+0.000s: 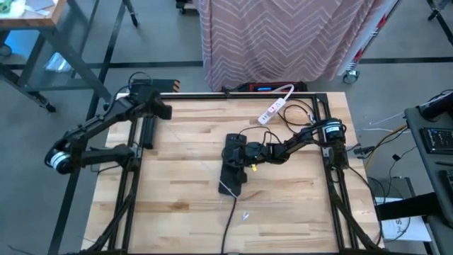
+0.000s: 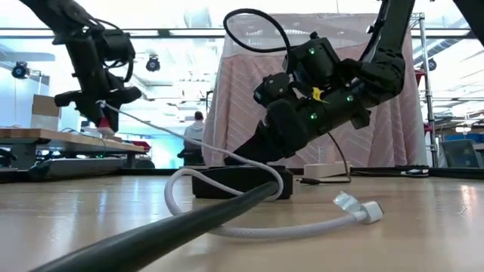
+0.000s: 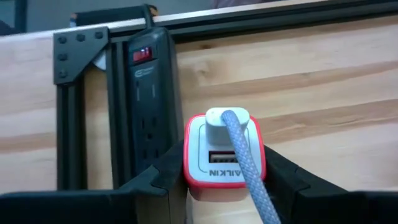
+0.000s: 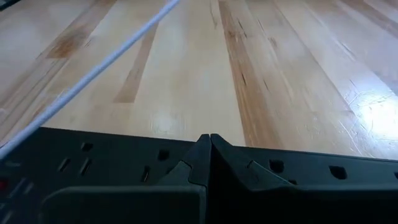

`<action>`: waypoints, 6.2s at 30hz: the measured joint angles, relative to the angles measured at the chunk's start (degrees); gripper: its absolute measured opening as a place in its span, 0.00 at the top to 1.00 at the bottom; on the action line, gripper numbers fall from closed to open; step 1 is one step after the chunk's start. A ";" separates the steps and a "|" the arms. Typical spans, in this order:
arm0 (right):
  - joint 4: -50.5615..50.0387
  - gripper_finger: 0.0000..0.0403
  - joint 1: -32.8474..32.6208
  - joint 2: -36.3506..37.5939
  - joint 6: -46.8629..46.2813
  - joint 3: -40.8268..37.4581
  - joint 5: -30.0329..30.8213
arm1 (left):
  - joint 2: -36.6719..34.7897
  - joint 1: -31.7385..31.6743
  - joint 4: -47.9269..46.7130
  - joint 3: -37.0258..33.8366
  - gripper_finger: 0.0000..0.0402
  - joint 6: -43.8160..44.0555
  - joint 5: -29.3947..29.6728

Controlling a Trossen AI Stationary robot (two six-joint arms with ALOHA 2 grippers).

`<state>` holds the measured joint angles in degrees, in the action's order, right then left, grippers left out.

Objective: Insert USB
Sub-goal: Insert the red charger adapter into the top black outlet extension

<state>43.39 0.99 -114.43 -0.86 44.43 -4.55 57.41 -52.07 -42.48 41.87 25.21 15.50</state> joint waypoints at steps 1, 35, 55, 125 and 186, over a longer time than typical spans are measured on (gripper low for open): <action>-0.36 1.00 0.00 0.72 0.01 -0.15 -0.05 | -0.61 0.24 0.39 -0.49 0.69 -0.47 -0.16; -13.21 0.55 -0.37 8.33 32.29 28.33 23.67 | -11.90 40.50 63.66 -19.19 0.69 13.68 -0.91; -13.19 0.44 -0.11 8.31 39.04 32.30 25.68 | -0.86 47.61 88.30 -19.10 0.69 16.09 -1.52; -34.61 0.50 -1.30 11.15 35.40 32.25 10.75 | -1.02 49.04 72.93 -19.08 0.68 19.79 -13.52; -52.58 0.43 -16.51 30.73 7.78 20.51 8.22 | 23.90 48.87 13.01 91.64 0.68 -15.52 -8.95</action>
<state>-9.18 -15.51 -83.71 6.92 64.94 3.67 81.31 -3.20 -29.47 133.51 9.69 6.56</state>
